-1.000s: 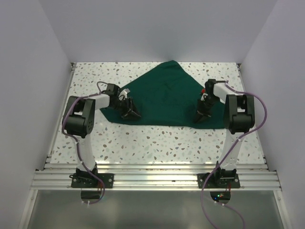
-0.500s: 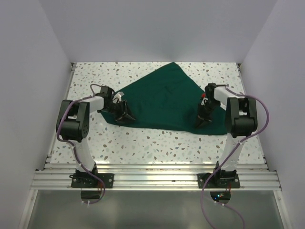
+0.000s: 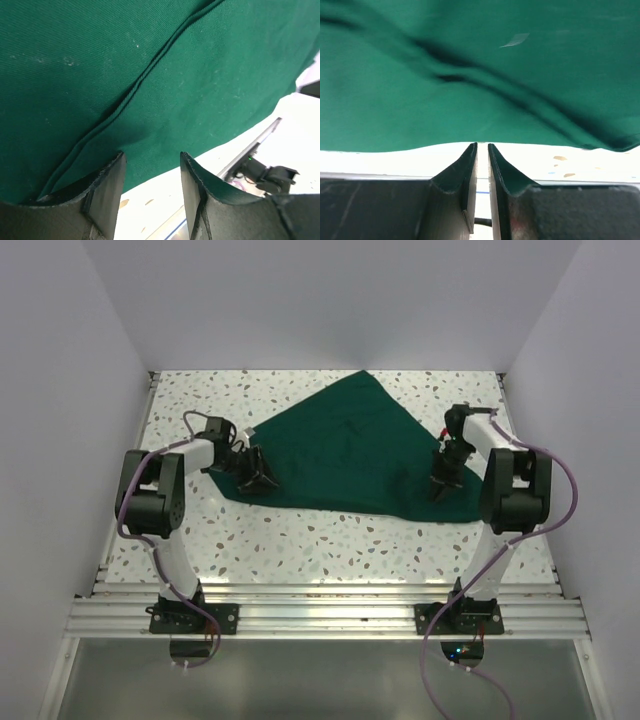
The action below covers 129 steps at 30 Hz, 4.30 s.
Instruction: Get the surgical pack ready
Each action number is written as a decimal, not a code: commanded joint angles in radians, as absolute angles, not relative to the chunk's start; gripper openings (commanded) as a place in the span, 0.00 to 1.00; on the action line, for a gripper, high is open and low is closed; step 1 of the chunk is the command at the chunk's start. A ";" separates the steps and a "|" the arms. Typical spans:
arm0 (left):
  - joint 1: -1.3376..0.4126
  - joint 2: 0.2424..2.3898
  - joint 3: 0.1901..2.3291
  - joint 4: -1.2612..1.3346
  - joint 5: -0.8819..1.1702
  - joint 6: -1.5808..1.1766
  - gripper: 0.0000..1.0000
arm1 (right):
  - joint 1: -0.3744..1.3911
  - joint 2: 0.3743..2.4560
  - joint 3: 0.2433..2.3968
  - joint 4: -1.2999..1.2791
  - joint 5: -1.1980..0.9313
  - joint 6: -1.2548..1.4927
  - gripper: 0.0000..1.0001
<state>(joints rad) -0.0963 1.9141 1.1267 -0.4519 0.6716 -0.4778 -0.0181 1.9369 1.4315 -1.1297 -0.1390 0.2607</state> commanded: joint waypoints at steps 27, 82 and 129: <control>-0.009 1.979 1.095 -0.476 0.663 -0.414 0.53 | -0.466 1.838 1.391 -1.002 -0.081 0.391 0.80; -0.011 1.937 1.106 -0.502 0.638 -0.433 0.53 | -0.437 1.843 1.431 -0.847 -0.275 0.293 0.00; -0.005 1.680 1.143 -0.578 0.425 -0.463 0.56 | 0.575 2.177 2.002 -0.933 -0.341 0.333 0.00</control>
<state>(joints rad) -0.0135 1.7336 1.1507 -0.5865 0.4210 -0.4530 0.5579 2.1658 2.0048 -0.9768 -0.2829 0.3576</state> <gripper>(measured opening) 0.560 0.024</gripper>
